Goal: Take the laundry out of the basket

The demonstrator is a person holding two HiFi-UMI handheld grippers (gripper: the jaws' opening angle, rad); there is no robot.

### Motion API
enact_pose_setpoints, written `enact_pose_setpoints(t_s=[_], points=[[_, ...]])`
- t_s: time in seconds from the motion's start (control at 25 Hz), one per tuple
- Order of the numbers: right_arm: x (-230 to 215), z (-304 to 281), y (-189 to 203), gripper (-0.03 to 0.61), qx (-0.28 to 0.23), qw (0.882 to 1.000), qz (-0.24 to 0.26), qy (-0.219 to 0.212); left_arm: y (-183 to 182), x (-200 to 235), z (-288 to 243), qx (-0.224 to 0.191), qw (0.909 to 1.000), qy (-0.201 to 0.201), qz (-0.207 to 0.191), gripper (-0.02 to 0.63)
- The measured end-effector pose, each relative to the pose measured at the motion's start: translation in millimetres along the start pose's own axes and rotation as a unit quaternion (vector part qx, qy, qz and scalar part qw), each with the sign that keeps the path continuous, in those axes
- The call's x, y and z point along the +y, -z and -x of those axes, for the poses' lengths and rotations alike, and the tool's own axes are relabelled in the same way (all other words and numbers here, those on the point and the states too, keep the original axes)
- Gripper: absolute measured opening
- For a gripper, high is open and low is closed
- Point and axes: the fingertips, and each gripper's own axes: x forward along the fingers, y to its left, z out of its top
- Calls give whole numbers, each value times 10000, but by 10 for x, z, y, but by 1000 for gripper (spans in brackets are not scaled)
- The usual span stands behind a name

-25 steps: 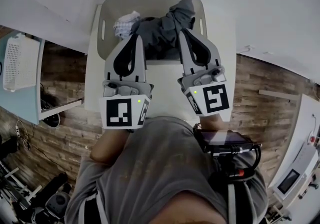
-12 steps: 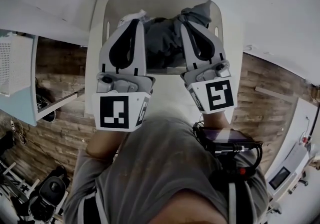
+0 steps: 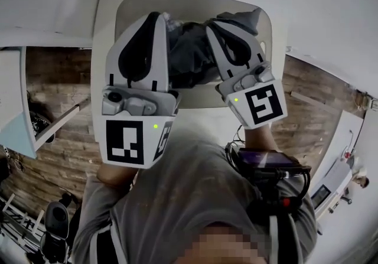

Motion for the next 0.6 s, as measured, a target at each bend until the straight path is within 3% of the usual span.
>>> enact_pose_setpoints(t_s=[0.28,0.52,0.6], points=[[179,-137,356,24,528,9971,55,-554,206,128,-94,276,9995,-66,163,8],[275,-245,672,111,1116,9903,177,-805,308,182,-142,378,9982,5,467,8],[313,-259,755,171,1366,9860,317,-902,347,184,-136,414,9973,93,599,8]])
